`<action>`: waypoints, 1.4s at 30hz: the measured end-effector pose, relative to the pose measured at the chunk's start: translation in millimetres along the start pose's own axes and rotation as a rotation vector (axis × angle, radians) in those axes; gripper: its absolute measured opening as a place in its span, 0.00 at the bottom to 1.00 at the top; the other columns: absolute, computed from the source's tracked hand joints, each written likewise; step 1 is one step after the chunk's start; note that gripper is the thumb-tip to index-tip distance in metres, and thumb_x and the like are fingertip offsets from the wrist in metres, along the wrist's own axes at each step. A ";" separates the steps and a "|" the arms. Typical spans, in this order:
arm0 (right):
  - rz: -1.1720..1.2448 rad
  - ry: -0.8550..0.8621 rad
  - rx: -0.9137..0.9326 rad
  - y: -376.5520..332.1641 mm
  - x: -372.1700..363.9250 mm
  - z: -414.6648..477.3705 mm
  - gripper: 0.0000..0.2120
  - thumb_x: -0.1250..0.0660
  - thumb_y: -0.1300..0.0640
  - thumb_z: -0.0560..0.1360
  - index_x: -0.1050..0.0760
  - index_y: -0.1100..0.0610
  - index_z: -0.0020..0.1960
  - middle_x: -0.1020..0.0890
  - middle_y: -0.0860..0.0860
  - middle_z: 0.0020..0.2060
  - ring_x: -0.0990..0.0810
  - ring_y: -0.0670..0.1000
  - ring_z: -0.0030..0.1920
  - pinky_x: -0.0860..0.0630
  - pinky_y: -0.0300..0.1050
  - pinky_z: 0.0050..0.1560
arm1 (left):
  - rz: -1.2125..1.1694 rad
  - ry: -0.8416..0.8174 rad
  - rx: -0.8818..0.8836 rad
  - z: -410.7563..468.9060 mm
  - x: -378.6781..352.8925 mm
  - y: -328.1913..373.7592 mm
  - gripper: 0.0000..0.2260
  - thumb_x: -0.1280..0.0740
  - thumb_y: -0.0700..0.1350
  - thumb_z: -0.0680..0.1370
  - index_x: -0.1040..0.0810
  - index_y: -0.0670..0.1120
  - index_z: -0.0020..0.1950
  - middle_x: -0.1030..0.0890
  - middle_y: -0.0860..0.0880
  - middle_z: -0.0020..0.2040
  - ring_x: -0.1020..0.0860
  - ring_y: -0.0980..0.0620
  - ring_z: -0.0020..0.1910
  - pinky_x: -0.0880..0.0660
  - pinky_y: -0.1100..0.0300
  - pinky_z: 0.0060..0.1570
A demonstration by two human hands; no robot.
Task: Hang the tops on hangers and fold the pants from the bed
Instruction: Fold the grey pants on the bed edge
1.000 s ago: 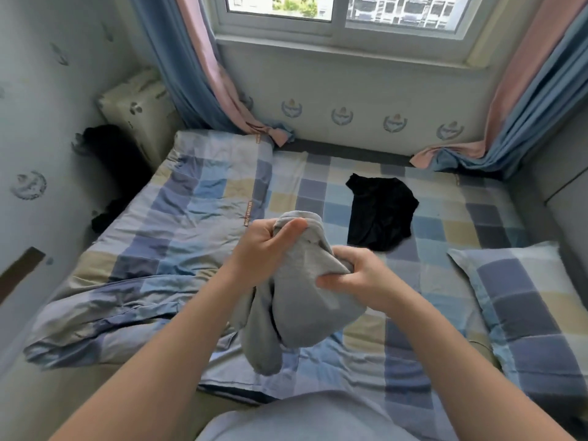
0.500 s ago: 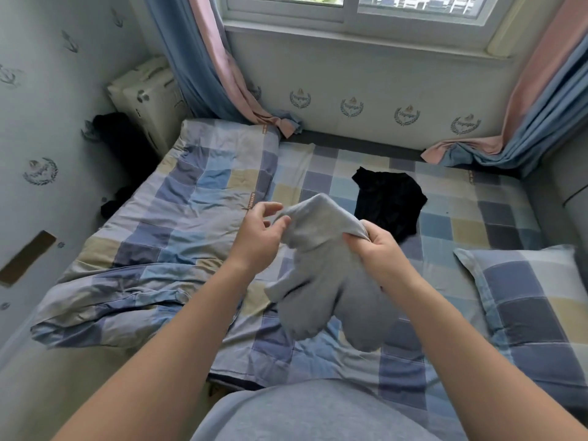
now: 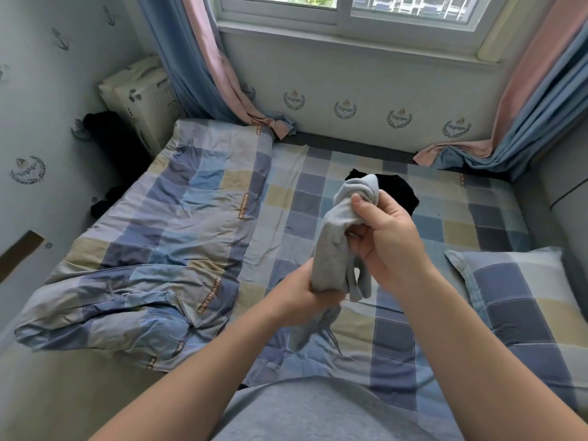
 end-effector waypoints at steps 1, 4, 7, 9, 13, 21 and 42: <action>0.016 0.005 0.011 -2.4 2.2 0.2 0.05 0.37 0.62 0.82 0.23 0.59 0.55 0.22 0.59 0.46 0.21 0.57 0.49 0.20 0.52 0.51 | 0.037 0.059 -0.003 1.0 0.8 -0.4 0.17 0.32 0.58 0.73 0.22 0.54 0.59 0.16 0.53 0.53 0.19 0.52 0.55 0.21 0.45 0.56; 0.014 -0.027 0.011 -3.5 13.8 0.9 0.08 0.37 0.62 0.82 0.20 0.58 0.56 0.16 0.57 0.48 0.16 0.56 0.52 0.18 0.49 0.51 | -0.003 0.201 -0.018 5.3 11.4 -3.8 0.10 0.35 0.50 0.78 0.20 0.49 0.55 0.16 0.49 0.49 0.18 0.47 0.51 0.22 0.48 0.52; -0.076 -0.067 -0.042 5.9 26.8 -0.6 0.13 0.38 0.61 0.82 0.23 0.54 0.65 0.17 0.53 0.61 0.18 0.53 0.62 0.20 0.47 0.56 | -0.133 0.313 -0.037 8.5 26.1 0.0 0.07 0.35 0.38 0.80 0.18 0.48 0.52 0.15 0.51 0.46 0.17 0.52 0.49 0.21 0.57 0.47; -0.251 -0.064 -0.037 15.3 33.6 -4.0 0.16 0.34 0.58 0.81 0.25 0.49 0.67 0.19 0.47 0.64 0.21 0.48 0.64 0.21 0.46 0.57 | -0.234 0.359 -0.052 9.5 32.9 8.5 0.12 0.36 0.33 0.80 0.17 0.48 0.49 0.15 0.53 0.44 0.17 0.55 0.47 0.20 0.62 0.46; -0.472 -0.160 -0.065 40.0 37.8 -17.8 0.28 0.27 0.42 0.69 0.28 0.43 0.67 0.23 0.39 0.64 0.24 0.37 0.63 0.24 0.32 0.53 | -0.439 0.446 0.002 12.5 39.1 25.2 0.11 0.39 0.32 0.80 0.17 0.43 0.51 0.14 0.45 0.46 0.16 0.49 0.47 0.20 0.59 0.43; -0.742 -0.110 -0.266 108.2 45.9 -29.8 0.06 0.34 0.55 0.80 0.21 0.56 0.53 0.16 0.55 0.43 0.18 0.58 0.47 0.26 0.48 0.45 | -0.688 0.401 0.035 14.9 39.6 53.1 0.10 0.38 0.38 0.83 0.22 0.38 0.62 0.18 0.35 0.58 0.18 0.40 0.57 0.21 0.44 0.59; 0.185 0.184 -0.430 38.3 40.3 -7.8 0.16 0.39 0.57 0.83 0.27 0.67 0.64 0.18 0.68 0.57 0.15 0.61 0.53 0.17 0.49 0.40 | -0.089 0.106 -0.056 4.9 -12.1 -23.1 0.19 0.33 0.56 0.76 0.20 0.51 0.64 0.17 0.56 0.59 0.20 0.56 0.61 0.23 0.52 0.61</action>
Point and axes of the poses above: each hand's wrist, its own z-axis towards the middle knuckle, its own x-axis out of the back of the hand, y = z × x, the point moved 2 cm from there along z, towards the middle knuckle
